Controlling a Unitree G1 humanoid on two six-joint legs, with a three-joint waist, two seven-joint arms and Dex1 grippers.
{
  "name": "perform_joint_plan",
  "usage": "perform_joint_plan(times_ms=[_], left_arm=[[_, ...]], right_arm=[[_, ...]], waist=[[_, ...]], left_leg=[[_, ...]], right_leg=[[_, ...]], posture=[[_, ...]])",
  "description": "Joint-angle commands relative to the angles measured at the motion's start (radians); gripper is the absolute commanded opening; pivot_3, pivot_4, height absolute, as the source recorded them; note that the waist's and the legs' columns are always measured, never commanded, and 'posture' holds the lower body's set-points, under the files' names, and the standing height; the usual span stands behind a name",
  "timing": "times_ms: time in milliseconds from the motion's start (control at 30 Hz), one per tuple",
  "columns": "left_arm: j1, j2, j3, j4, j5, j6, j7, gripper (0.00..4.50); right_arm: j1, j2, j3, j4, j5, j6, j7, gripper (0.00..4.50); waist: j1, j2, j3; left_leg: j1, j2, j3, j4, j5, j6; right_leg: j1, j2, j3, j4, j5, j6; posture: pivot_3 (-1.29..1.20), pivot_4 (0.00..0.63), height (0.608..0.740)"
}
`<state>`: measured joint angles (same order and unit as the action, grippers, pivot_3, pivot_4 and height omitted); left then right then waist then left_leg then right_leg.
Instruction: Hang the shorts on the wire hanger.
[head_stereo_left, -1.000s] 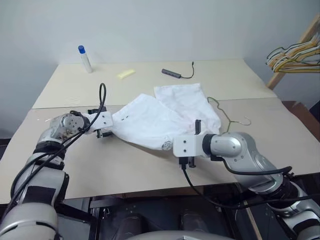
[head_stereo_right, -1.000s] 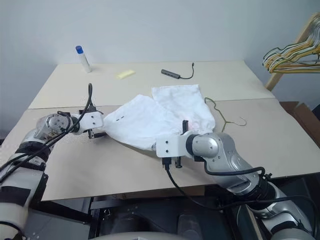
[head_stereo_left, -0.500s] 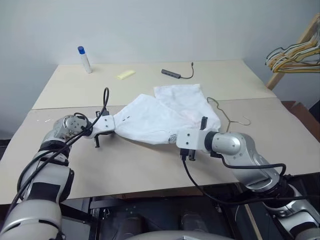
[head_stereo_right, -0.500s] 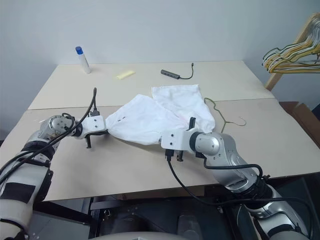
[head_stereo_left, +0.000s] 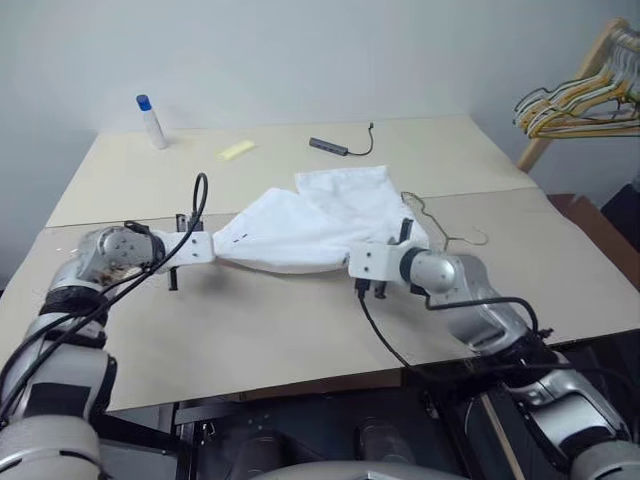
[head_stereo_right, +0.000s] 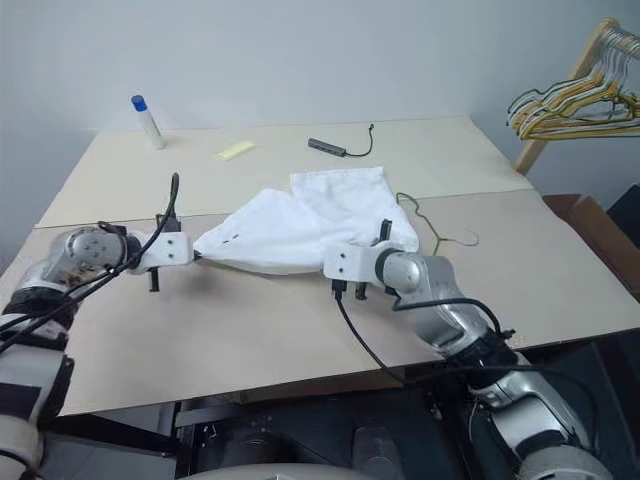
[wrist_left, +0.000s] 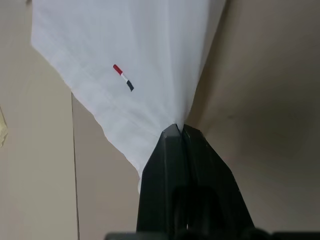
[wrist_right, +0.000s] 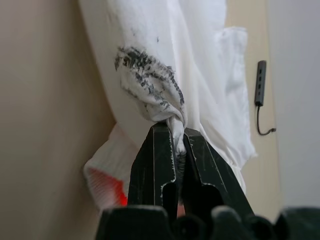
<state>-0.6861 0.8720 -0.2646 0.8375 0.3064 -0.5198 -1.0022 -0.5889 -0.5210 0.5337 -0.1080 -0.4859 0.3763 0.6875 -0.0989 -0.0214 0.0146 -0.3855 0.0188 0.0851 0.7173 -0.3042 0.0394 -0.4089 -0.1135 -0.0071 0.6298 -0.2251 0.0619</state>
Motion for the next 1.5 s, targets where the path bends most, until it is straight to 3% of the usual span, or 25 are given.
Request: perform_joint_plan(times_ms=[33, 167, 300, 533, 667, 800, 1067, 1100, 1300, 1467, 1500], left_arm=[[0.09, 0.088, 0.065, -0.2, -0.092, 0.09, -0.094, 0.02], [0.353, 0.245, 0.17, -0.538, -0.243, 0.259, -0.229, 0.02], [0.666, 0.38, 0.355, -0.824, -0.354, 0.415, -0.302, 0.02], [0.985, 0.391, 0.616, -1.167, -0.488, 0.596, -0.417, 0.02], [0.993, 0.391, 0.594, -1.266, -0.507, 0.647, -0.417, 0.02], [0.894, 0.376, 0.468, -1.299, -0.504, 0.668, -0.393, 0.02], [0.708, 0.293, 0.284, -1.231, -0.467, 0.629, -0.361, 0.02], [0.699, 0.292, 0.283, -1.224, -0.48, 0.628, -0.371, 0.4], [0.686, 0.331, 0.332, -1.168, -0.537, 0.6, -0.444, 2.21], [0.666, 0.399, 0.418, -1.035, -0.528, 0.566, -0.469, 3.89], [0.661, 0.415, 0.43, -0.996, -0.511, 0.545, -0.467, 4.21]], right_arm=[[-0.041, 0.054, -0.035, -0.018, 0.029, -0.079, -0.028, 0.0], [-0.009, 0.047, -0.026, -0.122, 0.128, -0.164, 0.09, 0.0], [0.047, -0.048, -0.025, -0.255, 0.219, -0.166, 0.262, 0.0], [0.129, -0.243, -0.086, -0.388, 0.295, -0.102, 0.431, 0.0], [0.157, -0.326, -0.103, -0.4, 0.292, -0.082, 0.47, 0.0], [0.169, -0.382, -0.097, -0.387, 0.264, -0.091, 0.49, 0.0], [0.225, -0.4, -0.116, -0.387, 0.268, -0.084, 0.482, 0.0], [0.235, -0.404, -0.125, -0.393, 0.275, -0.088, 0.484, 0.67], [0.286, -0.427, -0.228, -0.45, 0.425, -0.036, 0.539, 2.62], [0.289, -0.425, -0.413, -0.459, 0.607, 0.147, 0.524, 4.43], [0.284, -0.426, -0.445, -0.448, 0.63, 0.166, 0.518, 4.5]], waist=[[-0.004, 0.0, 0.0], [0.0, 0.0, 0.0], [0.012, -0.001, 0.001], [0.058, 0.0, 0.002], [0.065, 0.001, 0.002], [0.061, 0.003, 0.004], [0.053, 0.004, 0.004], [0.053, 0.004, 0.004], [0.051, 0.004, 0.004], [0.051, 0.004, 0.004], [0.051, 0.004, 0.004]], left_leg=[[0.0, 0.0, -0.001, -0.001, 0.002, -0.004], [-0.002, 0.001, -0.003, -0.001, 0.002, -0.003], [-0.004, 0.002, -0.001, 0.0, -0.002, 0.003], [0.002, 0.007, 0.004, -0.001, -0.003, 0.005], [0.005, 0.008, 0.01, -0.002, -0.002, 0.002], [0.014, 0.01, 0.011, -0.005, -0.002, 0.0], [0.016, 0.011, 0.012, -0.005, -0.002, 0.0], [0.016, 0.011, 0.012, -0.005, -0.002, 0.0], [0.016, 0.012, 0.012, -0.005, -0.003, 0.0], [0.016, 0.012, 0.012, -0.005, -0.003, -0.001], [0.016, 0.012, 0.012, -0.005, -0.003, -0.001]], right_leg=[[-0.001, 0.0, 0.001, 0.0, 0.0, 0.0], [-0.005, 0.0, 0.005, 0.001, 0.0, 0.0], [-0.009, 0.0, 0.007, 0.001, 0.0, 0.0], [-0.006, 0.001, 0.006, -0.001, -0.003, -0.004], [-0.005, 0.004, 0.005, 0.001, -0.004, -0.006], [0.003, 0.006, 0.004, 0.0, -0.005, -0.009], [0.004, 0.008, 0.005, 0.0, -0.006, -0.01], [0.004, 0.008, 0.005, 0.0, -0.006, -0.01], [0.004, 0.008, 0.005, 0.0, -0.006, -0.01], [0.004, 0.008, 0.005, -0.001, -0.006, -0.011], [0.004, 0.008, 0.005, -0.001, -0.006, -0.011]], posture=[[-0.04, 0.0, 0.74], [-0.02, 0.0, 0.74], [-0.01, 0.0, 0.74], [-0.01, 0.0, 0.74], [-0.03, 0.0, 0.74], [-0.05, 0.0, 0.74], [-0.08, 0.0, 0.74], [-0.08, 0.0, 0.74], [-0.1, 0.0, 0.74], [-0.1, 0.0, 0.74], [-0.1, 0.0, 0.74]])
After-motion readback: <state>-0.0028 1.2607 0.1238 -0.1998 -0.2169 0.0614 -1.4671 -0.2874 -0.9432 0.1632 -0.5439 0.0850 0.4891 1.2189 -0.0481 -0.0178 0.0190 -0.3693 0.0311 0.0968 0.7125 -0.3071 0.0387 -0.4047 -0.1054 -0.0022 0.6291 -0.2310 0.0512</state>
